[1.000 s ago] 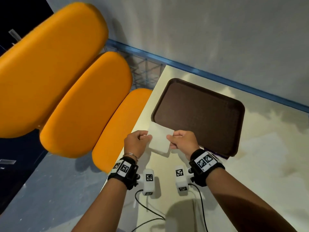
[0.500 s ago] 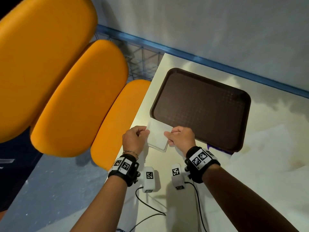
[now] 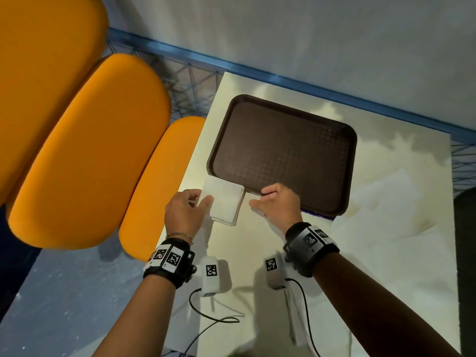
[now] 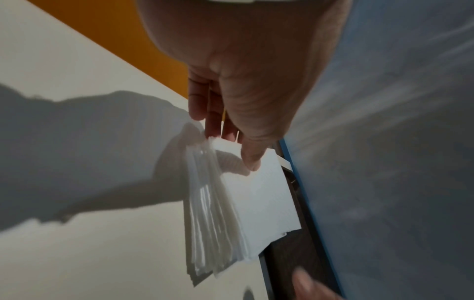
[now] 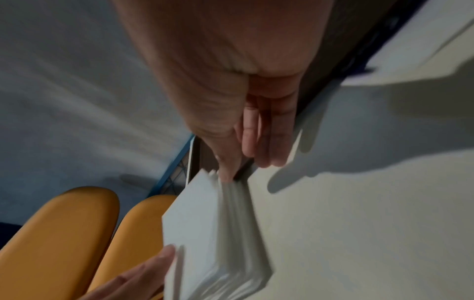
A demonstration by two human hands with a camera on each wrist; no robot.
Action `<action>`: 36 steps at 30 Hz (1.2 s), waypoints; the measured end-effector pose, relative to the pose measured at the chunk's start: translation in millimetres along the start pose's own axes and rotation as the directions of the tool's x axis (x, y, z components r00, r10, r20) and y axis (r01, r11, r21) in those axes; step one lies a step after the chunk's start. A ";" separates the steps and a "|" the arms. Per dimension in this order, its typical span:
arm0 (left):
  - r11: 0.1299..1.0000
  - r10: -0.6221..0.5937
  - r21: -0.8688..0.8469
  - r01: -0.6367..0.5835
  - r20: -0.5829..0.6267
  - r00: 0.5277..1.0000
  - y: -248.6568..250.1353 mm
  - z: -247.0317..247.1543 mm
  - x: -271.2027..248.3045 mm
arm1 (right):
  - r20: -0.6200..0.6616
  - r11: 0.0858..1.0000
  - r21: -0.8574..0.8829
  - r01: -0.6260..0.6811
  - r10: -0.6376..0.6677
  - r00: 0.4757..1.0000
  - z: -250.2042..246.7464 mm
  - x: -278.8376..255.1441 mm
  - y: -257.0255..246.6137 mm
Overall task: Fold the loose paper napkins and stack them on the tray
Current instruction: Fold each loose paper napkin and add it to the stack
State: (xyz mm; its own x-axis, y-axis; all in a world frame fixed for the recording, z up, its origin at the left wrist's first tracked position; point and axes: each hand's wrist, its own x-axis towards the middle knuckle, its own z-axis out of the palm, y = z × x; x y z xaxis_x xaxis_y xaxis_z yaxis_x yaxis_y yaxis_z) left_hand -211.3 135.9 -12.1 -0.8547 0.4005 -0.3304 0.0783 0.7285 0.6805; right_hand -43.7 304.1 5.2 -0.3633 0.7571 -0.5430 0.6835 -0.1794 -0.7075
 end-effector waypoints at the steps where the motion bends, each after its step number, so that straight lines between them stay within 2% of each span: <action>1: 1.000 0.010 0.018 -0.010 -0.005 1.000 0.2 -1.8 -2.4 | 0.027 0.996 -0.077 0.037 -0.035 0.999 -15.5 -4.7 10.2; 3: 0.998 0.045 0.035 -0.044 -0.042 0.998 1.6 -6.2 -9.3 | 0.152 0.935 -0.327 0.137 -0.091 0.984 -48.6 -20.0 30.4; 5: 0.993 0.112 0.049 -0.107 -0.099 0.989 3.6 -9.2 -20.6 | 0.318 0.793 -0.547 0.268 -0.099 0.943 -77.5 -38.7 56.8; 7: 0.980 0.197 0.067 -0.189 -0.142 0.970 7.7 -9.1 -36.6 | 0.423 0.644 -0.656 0.394 -0.118 0.898 -91.9 -55.5 86.4; 9: 0.966 0.257 0.059 -0.251 -0.130 0.958 13.7 -5.5 -56.2 | 0.465 0.559 -0.693 0.456 -0.137 0.875 -96.0 -63.8 113.0; 11: 0.959 0.282 0.039 -0.281 -0.043 0.958 20.2 2.9 -78.1 | 0.489 0.478 -0.718 0.506 -0.172 0.855 -98.6 -70.8 119.6; 14: 0.957 0.277 0.033 -0.288 0.192 0.941 22.9 24.6 -109.0 | 0.523 0.417 -0.724 0.549 -0.186 0.831 -101.1 -76.7 118.5; 18: 0.952 0.166 0.135 -0.276 0.528 0.833 14.4 62.9 -142.6 | 0.523 0.390 -0.726 0.566 -0.223 0.823 -102.1 -75.4 119.0; 20: 0.963 0.084 0.153 -0.223 0.614 0.785 12.6 80.7 -156.5 | 0.526 0.369 -0.728 0.577 -0.239 0.816 -103.4 -72.4 117.2; 22: 0.967 0.014 0.186 -0.176 0.648 0.762 13.6 98.4 -168.6 | 0.548 0.339 -0.722 0.603 -0.252 0.798 -103.6 -69.5 114.0; 24: 0.958 -0.007 0.228 -0.174 0.626 0.780 13.9 114.1 -178.6 | 0.586 0.299 -0.710 0.638 -0.252 0.770 -102.0 -66.6 112.7; 26: 0.963 -0.016 0.231 -0.139 0.565 0.825 13.4 124.5 -185.8 | 0.617 0.290 -0.692 0.660 -0.237 0.751 -100.5 -63.9 111.4; 29: 0.980 -0.030 0.186 -0.069 0.479 0.877 14.1 132.8 -194.5 | 0.623 0.320 -0.672 0.667 -0.243 0.744 -100.2 -61.5 111.5; 32: 0.994 -0.045 0.106 0.002 0.406 0.913 15.6 136.7 -202.2 | 0.587 0.390 -0.644 0.658 -0.300 0.752 -101.3 -64.6 118.0; 36: 0.996 -0.058 0.083 0.035 0.300 0.952 17.9 140.2 -208.9 | 0.570 0.372 -0.630 0.682 -0.374 0.731 -107.3 -71.9 126.4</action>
State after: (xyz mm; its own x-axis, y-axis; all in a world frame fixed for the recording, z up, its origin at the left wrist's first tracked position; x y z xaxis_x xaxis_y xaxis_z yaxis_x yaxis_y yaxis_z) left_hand 40.6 143.3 -22.6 -0.6640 0.5058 -0.5506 0.0909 0.7856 0.6120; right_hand 136.8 294.4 3.4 -0.8825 0.2628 -0.3900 0.4055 0.8451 -0.3483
